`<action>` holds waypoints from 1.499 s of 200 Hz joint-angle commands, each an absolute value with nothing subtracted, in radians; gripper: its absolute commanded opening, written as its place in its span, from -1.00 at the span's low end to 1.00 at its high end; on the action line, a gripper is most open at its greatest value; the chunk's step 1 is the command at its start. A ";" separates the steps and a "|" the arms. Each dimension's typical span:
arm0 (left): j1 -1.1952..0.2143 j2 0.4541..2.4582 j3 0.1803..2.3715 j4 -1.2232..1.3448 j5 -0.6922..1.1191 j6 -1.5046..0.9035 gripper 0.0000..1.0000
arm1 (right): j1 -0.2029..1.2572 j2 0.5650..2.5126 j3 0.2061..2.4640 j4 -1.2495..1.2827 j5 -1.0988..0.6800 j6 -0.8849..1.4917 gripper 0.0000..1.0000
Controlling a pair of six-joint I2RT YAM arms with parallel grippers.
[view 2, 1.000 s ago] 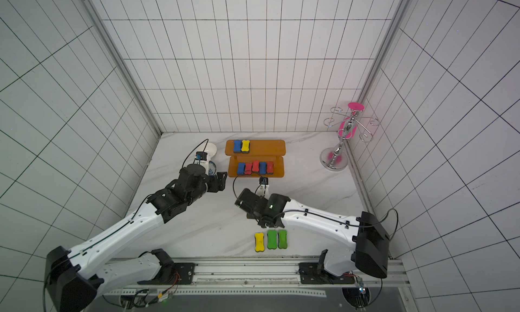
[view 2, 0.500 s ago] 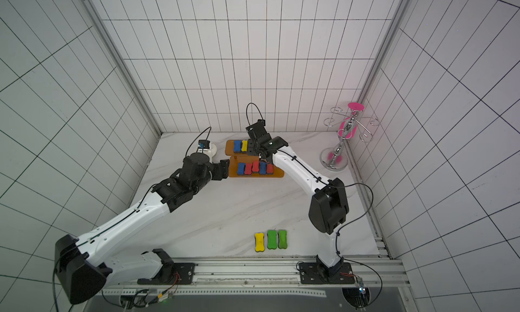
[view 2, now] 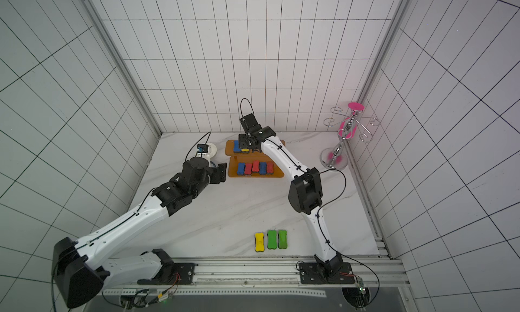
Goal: Remove the whiteboard erasers from the shelf
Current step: Pick up the whiteboard eraser from the shelf, then place the whiteboard eraser at the center of the board.
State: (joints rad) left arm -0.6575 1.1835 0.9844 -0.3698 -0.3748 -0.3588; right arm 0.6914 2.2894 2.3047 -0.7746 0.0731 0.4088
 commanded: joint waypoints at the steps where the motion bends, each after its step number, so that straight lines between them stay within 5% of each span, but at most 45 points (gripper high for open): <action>1: -0.647 1.192 0.974 -0.342 -0.390 -0.353 0.72 | 0.690 2.313 2.342 -0.821 0.069 0.396 0.28; 55: -0.643 1.192 0.963 -0.333 -0.380 -0.363 0.72 | 0.692 2.310 2.313 -0.829 0.098 0.380 0.17; 142: -0.635 1.184 0.963 -0.361 -0.393 -0.383 0.72 | 0.692 2.313 2.267 -0.853 0.123 0.428 -0.32; 192: -0.635 1.162 0.965 -0.466 -0.410 -0.411 0.70 | 0.720 2.152 2.228 -0.874 0.112 0.478 -0.49; 260: -0.633 1.041 0.895 -0.485 -0.407 -0.441 0.69 | 1.038 1.630 1.466 -0.715 0.305 0.723 -0.51; 300: -0.619 1.023 0.862 -0.518 -0.390 -0.476 0.68 | 1.309 1.617 1.159 -0.644 0.341 0.967 -0.52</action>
State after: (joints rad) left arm -0.6289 1.0317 0.8814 -0.4889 -0.3988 -0.4465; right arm 1.2152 1.5669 1.2881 -0.6834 0.2836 0.7681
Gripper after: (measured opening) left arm 0.844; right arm 0.281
